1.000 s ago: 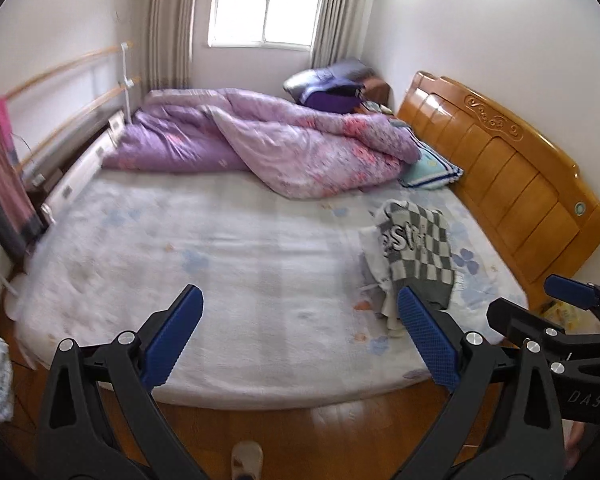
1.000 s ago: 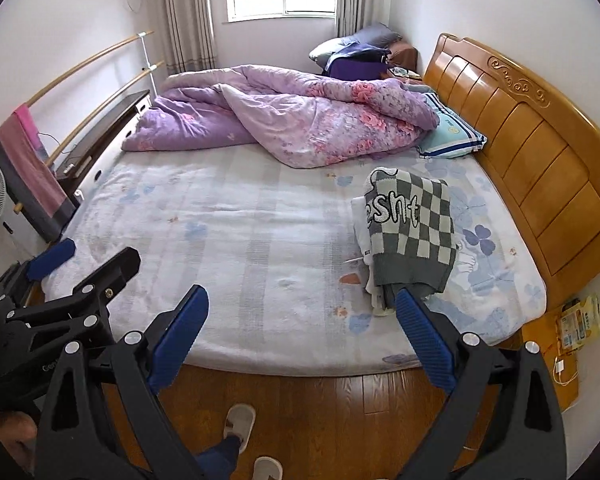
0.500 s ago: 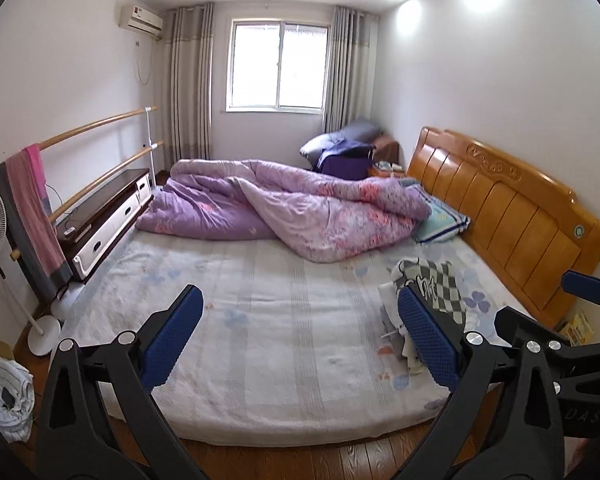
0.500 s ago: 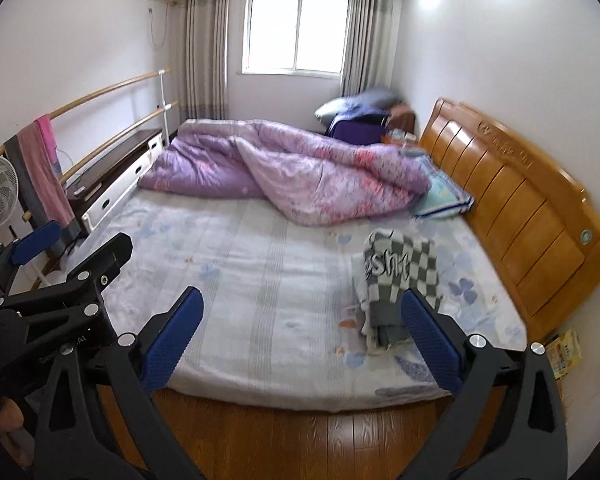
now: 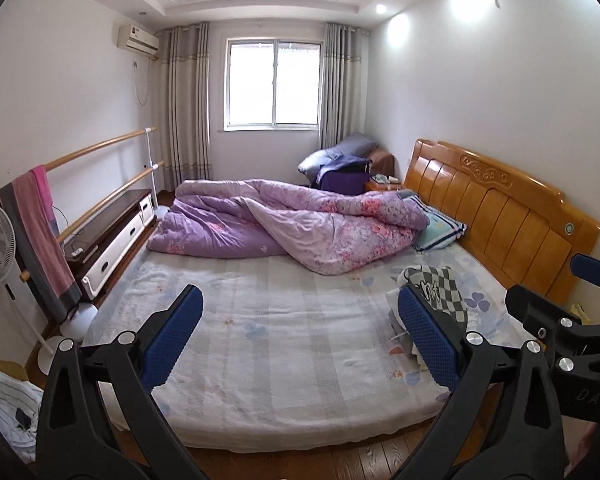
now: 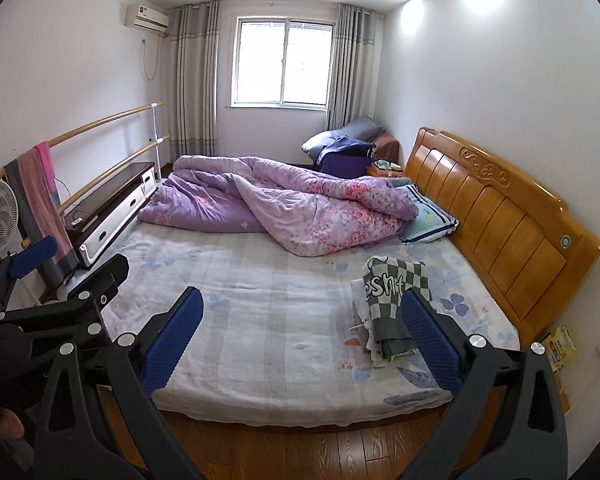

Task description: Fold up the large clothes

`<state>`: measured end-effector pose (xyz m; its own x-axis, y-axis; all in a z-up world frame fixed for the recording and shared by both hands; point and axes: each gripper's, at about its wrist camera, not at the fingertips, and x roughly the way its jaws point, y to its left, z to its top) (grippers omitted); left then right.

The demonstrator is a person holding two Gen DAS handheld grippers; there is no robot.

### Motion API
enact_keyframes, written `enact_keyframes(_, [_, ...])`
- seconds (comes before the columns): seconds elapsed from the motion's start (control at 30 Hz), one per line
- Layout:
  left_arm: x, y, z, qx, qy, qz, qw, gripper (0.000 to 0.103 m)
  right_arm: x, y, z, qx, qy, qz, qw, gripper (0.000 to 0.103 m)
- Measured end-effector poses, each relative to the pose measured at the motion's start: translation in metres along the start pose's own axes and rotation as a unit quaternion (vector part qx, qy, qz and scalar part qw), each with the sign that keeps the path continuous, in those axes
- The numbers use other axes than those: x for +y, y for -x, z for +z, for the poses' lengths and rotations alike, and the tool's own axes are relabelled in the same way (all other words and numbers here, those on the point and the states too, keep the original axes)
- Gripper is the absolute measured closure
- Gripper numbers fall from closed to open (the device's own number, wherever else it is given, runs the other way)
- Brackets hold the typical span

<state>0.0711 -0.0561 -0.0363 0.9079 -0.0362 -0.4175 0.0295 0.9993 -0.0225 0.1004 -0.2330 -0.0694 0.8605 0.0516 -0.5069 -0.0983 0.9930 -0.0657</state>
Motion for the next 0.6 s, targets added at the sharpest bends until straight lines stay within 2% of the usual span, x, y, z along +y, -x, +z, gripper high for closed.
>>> enact_keyframes(0.4, [0.022,0.018,0.002,-0.004,0.009,-0.019,0.9998,0.005,0.012,0.019,0.003,-0.014,-0.003,-0.006,1.0,0.008])
enact_keyframes(0.6, [0.023,0.021,0.005,-0.008,0.006,-0.011,0.9999,0.005,0.014,0.022,0.002,-0.016,-0.003,-0.01,1.0,0.008])
